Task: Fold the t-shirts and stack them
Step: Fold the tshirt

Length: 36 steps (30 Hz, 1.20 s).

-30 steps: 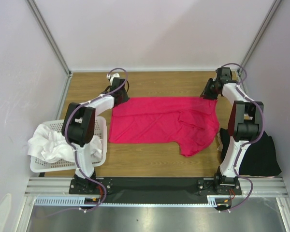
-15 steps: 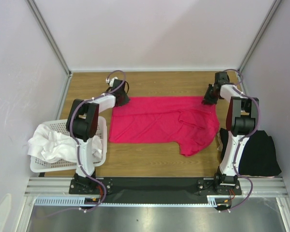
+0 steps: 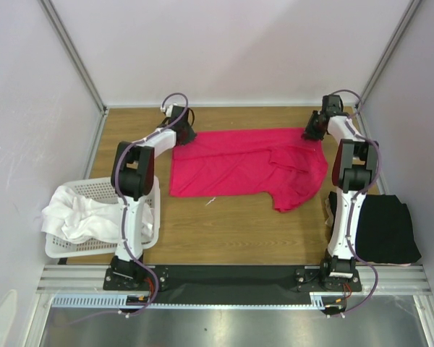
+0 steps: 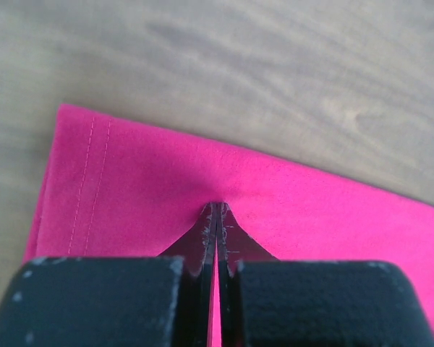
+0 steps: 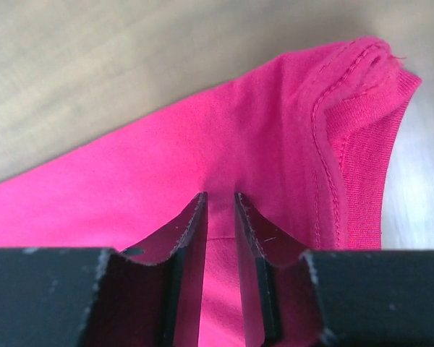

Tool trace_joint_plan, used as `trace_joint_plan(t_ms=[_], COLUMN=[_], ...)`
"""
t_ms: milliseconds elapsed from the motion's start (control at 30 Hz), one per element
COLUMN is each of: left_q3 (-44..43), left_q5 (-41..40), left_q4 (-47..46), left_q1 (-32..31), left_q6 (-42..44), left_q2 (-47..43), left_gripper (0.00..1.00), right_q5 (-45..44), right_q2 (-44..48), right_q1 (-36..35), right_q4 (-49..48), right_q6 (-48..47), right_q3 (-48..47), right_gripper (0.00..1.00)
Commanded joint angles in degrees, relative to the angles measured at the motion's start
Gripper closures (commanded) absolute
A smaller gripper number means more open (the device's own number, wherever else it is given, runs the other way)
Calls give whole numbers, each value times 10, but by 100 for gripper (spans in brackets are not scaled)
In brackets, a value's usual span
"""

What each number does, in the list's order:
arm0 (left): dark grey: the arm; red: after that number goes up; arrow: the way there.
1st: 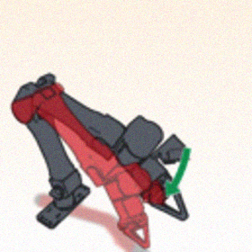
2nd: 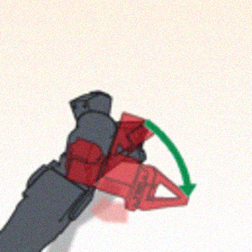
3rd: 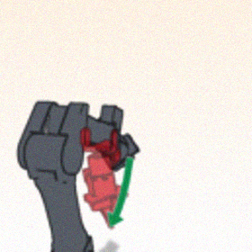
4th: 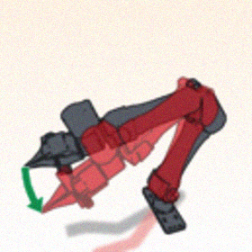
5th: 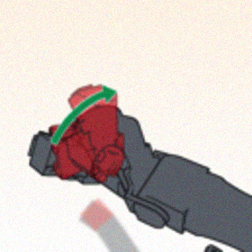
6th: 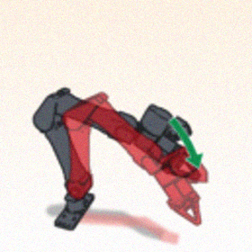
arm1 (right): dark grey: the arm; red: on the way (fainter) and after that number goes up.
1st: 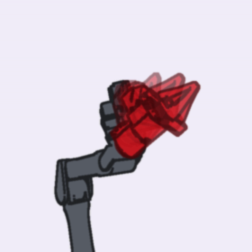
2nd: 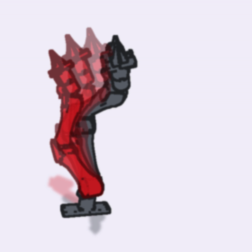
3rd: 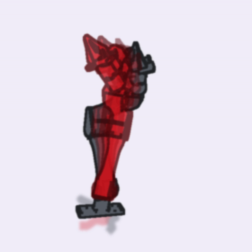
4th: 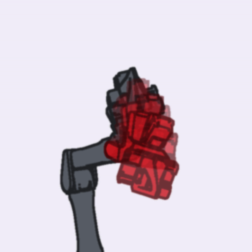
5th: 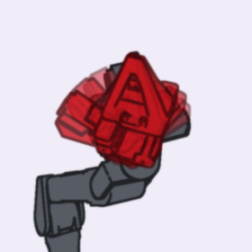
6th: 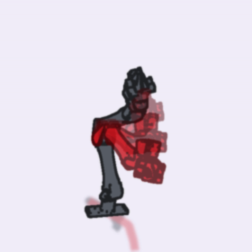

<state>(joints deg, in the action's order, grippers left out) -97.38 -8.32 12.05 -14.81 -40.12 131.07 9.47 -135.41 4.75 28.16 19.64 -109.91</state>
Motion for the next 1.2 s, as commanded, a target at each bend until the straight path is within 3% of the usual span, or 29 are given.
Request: trace_joint_plan(t_ms=[0, 267, 467, 533, 667, 967, 1167], left_q3=[-67, -177, -196, -193, -137, 65, 213], left_q5=[10, 19, 43, 52, 94, 132, 85], left_q4=[28, 47, 22, 22, 18, -36, -51], left_q1=[19, 22, 15, 1, -34, -117, -116], left_q6=[6, 57, 132, 171, 211, 161, 138], left_q2=[37, 61, -15, -42, -110, -224, -291], left_gripper=[99, 93, 79, 70, 55, 52, 54], right_q5=[-1, 20, 67, 70, 56, 4, -61], right_q2=[-70, -99, -5, 46, 147, 409, 473], right_q1=[7, 11, 13, 13, 13, 13, 15], right_q4=[28, 44, 29, 29, 44, -3, 1], right_q6=[-13, -13, -20, -21, -12, 47, 83], right_q3=[-80, -178, -180, -168, -60, 309, 469], right_gripper=[73, 66, 42, 34, 27, 23, 27])
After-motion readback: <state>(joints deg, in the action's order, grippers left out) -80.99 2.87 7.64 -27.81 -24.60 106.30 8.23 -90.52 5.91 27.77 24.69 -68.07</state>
